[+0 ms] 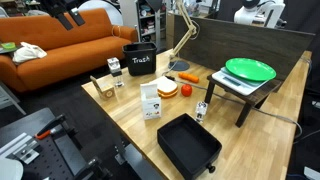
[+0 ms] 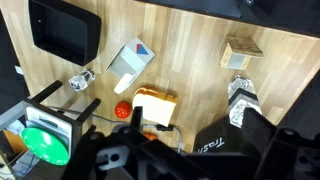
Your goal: Put the crystal bottle on the green plate
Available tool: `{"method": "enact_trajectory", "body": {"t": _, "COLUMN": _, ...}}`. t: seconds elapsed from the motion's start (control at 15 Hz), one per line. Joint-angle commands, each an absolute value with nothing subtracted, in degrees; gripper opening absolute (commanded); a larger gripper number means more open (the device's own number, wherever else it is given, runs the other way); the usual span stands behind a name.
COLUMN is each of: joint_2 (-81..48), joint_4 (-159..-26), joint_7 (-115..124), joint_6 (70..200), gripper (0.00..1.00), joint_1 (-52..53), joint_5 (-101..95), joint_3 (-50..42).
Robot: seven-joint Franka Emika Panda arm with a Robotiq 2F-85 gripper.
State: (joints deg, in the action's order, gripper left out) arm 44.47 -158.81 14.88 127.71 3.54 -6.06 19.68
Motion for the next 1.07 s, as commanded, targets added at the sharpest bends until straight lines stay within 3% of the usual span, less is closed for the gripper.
{"method": "enact_trajectory", "body": {"t": 0.0, "joint_2": 44.2, "joint_4": -158.7, "joint_7": 15.6, "joint_6": 127.5, "gripper": 1.0, "joint_1": 4.5, "joint_5": -7.0, "joint_3": 18.7}}
{"method": "enact_trajectory", "body": {"t": 0.47, "joint_2": 43.8, "joint_4": -158.7, "joint_7": 14.8, "joint_6": 128.6, "gripper": 1.0, "joint_1": 3.8, "joint_5": -7.3, "joint_3": 17.3}}
{"method": "enact_trajectory", "body": {"t": 1.0, "joint_2": 37.5, "joint_4": -159.0, "joint_7": 11.3, "joint_6": 133.2, "gripper": 1.0, "joint_1": 2.5, "joint_5": -5.8, "joint_3": 9.7}}
